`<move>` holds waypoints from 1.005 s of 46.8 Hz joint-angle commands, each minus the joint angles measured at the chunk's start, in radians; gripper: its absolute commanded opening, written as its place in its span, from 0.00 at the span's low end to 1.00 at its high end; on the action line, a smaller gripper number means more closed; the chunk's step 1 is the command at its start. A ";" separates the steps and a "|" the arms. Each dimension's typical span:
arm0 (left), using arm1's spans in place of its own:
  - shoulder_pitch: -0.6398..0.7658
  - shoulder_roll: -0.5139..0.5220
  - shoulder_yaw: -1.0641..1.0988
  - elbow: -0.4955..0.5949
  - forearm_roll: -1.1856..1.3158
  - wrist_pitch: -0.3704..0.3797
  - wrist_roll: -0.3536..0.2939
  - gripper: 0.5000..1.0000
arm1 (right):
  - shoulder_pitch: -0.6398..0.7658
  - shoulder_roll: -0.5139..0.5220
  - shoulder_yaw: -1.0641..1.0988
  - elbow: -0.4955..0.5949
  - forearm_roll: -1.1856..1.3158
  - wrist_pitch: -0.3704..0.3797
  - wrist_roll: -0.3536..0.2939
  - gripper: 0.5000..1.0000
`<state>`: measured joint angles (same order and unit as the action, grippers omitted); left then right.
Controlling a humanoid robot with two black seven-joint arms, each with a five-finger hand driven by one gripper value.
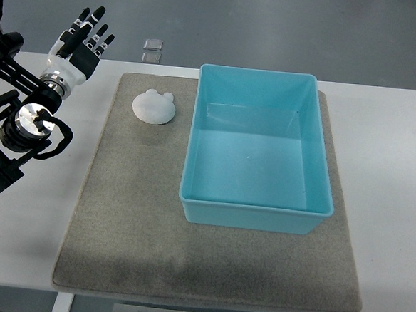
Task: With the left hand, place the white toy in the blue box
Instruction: 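Raise the left hand and rotate it toward the white toy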
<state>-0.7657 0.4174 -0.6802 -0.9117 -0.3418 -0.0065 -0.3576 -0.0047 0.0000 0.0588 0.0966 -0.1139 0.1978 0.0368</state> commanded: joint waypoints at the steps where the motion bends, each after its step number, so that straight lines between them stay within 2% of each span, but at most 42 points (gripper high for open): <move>1: 0.000 -0.005 0.011 -0.001 0.003 -0.001 -0.004 0.99 | 0.000 0.000 0.000 0.000 -0.001 0.000 0.000 0.87; 32: -0.026 -0.006 0.008 0.030 0.007 0.010 -0.004 0.99 | 0.000 0.000 0.000 0.000 0.000 0.000 0.000 0.87; 39: -0.041 -0.006 0.017 0.071 0.102 -0.029 -0.006 0.99 | 0.000 0.000 0.000 0.000 0.000 0.000 0.001 0.87; 47: -0.070 -0.017 0.079 0.158 0.210 -0.113 -0.006 0.99 | 0.000 0.000 0.000 0.000 0.000 0.000 0.000 0.87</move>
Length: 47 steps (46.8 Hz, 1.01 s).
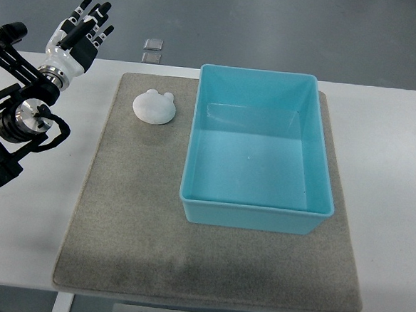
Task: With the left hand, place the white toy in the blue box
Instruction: 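Raise the left hand and rotate it toward the white toy, then lower the left hand beside the white toy and close fingers around it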
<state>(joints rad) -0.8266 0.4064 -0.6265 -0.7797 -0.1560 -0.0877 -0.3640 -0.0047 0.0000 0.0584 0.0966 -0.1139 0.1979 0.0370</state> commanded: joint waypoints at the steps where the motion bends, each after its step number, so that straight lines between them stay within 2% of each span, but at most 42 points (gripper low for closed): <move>1: -0.014 -0.008 0.030 0.034 0.026 -0.043 0.000 0.99 | 0.000 0.000 0.000 0.000 -0.001 0.000 0.000 0.87; 8: -0.031 -0.011 0.034 0.045 0.026 -0.081 0.000 0.99 | 0.000 0.000 0.000 0.000 -0.001 0.000 0.000 0.87; 19: -0.051 -0.003 0.077 0.054 0.085 -0.086 0.000 0.98 | 0.000 0.000 0.000 0.000 0.000 0.000 0.000 0.87; 35: -0.066 0.009 0.084 0.045 0.539 -0.066 -0.023 0.95 | 0.000 0.000 0.001 0.000 -0.001 0.000 0.000 0.87; 47: -0.086 0.078 0.087 0.008 0.880 -0.075 -0.090 0.95 | 0.000 0.000 0.000 0.000 0.000 0.000 0.000 0.87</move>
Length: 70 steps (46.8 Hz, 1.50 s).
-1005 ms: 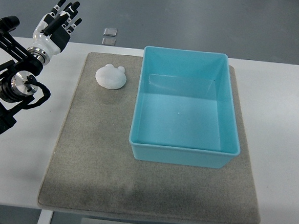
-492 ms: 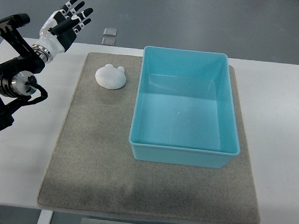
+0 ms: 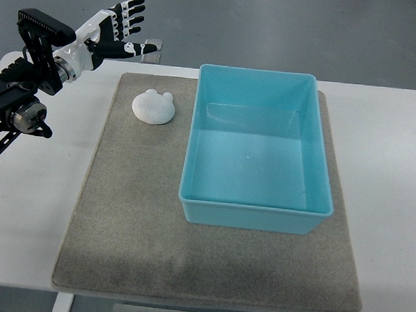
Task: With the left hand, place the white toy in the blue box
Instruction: 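Lower the left hand beside the white toy and close fingers around it, then lift the white toy with the left hand off the mat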
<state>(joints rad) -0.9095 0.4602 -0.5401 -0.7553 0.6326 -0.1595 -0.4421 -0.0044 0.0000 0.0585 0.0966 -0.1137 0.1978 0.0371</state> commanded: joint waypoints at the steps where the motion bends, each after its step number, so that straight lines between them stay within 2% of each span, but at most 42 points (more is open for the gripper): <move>1: -0.005 0.034 0.000 -0.021 0.123 -0.008 -0.017 0.95 | 0.000 0.000 0.000 0.000 0.000 0.000 0.000 0.87; 14: -0.016 0.135 0.003 -0.091 0.442 -0.017 -0.040 0.95 | 0.000 0.000 0.000 0.000 0.000 0.000 0.000 0.87; 22: -0.006 0.153 0.020 -0.093 0.593 -0.035 -0.089 0.93 | 0.000 0.000 0.000 0.000 -0.001 0.000 0.000 0.87; 31: -0.014 0.153 0.080 -0.078 0.641 -0.020 -0.101 0.80 | 0.000 0.000 0.000 0.000 0.000 0.000 0.000 0.87; 39: -0.020 0.146 0.123 -0.056 0.659 0.024 -0.099 0.74 | 0.000 0.000 0.001 0.000 0.000 0.000 0.000 0.87; 48: -0.022 0.136 0.193 -0.056 0.688 0.118 -0.099 0.73 | 0.000 0.000 0.001 0.000 0.000 0.000 0.000 0.87; 58: -0.031 0.097 0.229 -0.029 0.688 0.143 -0.099 0.72 | 0.000 0.000 0.000 0.000 -0.001 0.000 0.000 0.87; 70: -0.031 0.044 0.265 0.027 0.719 0.216 -0.099 0.72 | 0.000 0.000 0.000 0.000 0.000 0.000 0.000 0.87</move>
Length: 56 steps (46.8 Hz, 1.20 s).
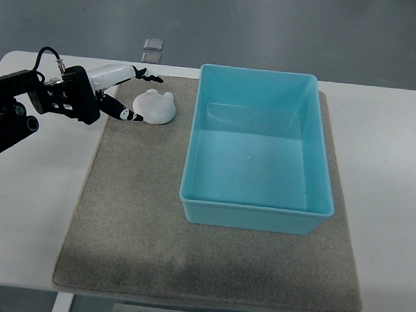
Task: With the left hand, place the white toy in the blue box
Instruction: 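Lift the white toy with the left hand off the mat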
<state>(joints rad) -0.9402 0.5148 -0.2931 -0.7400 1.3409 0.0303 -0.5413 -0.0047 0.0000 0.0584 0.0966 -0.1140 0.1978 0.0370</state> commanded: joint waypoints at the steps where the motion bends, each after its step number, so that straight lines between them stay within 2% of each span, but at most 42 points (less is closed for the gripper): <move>1: 0.000 -0.013 0.023 0.017 0.010 0.037 0.000 0.72 | 0.000 0.000 0.001 0.000 0.001 0.000 0.001 0.87; 11: 0.000 -0.035 0.051 0.034 0.010 0.065 0.000 0.70 | 0.000 0.000 0.000 0.000 -0.001 0.000 0.000 0.87; 17: 0.000 -0.050 0.052 0.039 0.009 0.069 0.004 0.59 | 0.000 0.000 0.000 0.000 -0.001 0.000 0.000 0.87; 23: 0.000 -0.071 0.052 0.063 0.007 0.074 0.012 0.37 | 0.000 0.000 0.000 0.000 0.001 0.000 0.000 0.87; 28: 0.000 -0.075 0.052 0.067 0.009 0.074 0.015 0.00 | 0.000 0.000 0.000 0.000 -0.001 0.000 0.000 0.87; 41: -0.012 -0.071 0.040 0.079 -0.009 0.076 0.030 0.00 | 0.000 0.000 0.000 0.000 -0.001 0.000 0.000 0.87; 47: -0.057 -0.059 0.017 0.077 -0.025 0.123 0.030 0.00 | 0.000 0.000 0.000 0.000 0.001 0.000 0.001 0.87; 56: -0.120 -0.042 -0.061 0.016 -0.026 0.135 0.030 0.00 | 0.000 0.000 0.000 0.000 -0.001 0.000 0.000 0.87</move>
<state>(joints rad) -1.0481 0.4720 -0.3270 -0.6901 1.3119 0.1687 -0.5105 -0.0046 0.0000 0.0584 0.0966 -0.1136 0.1979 0.0370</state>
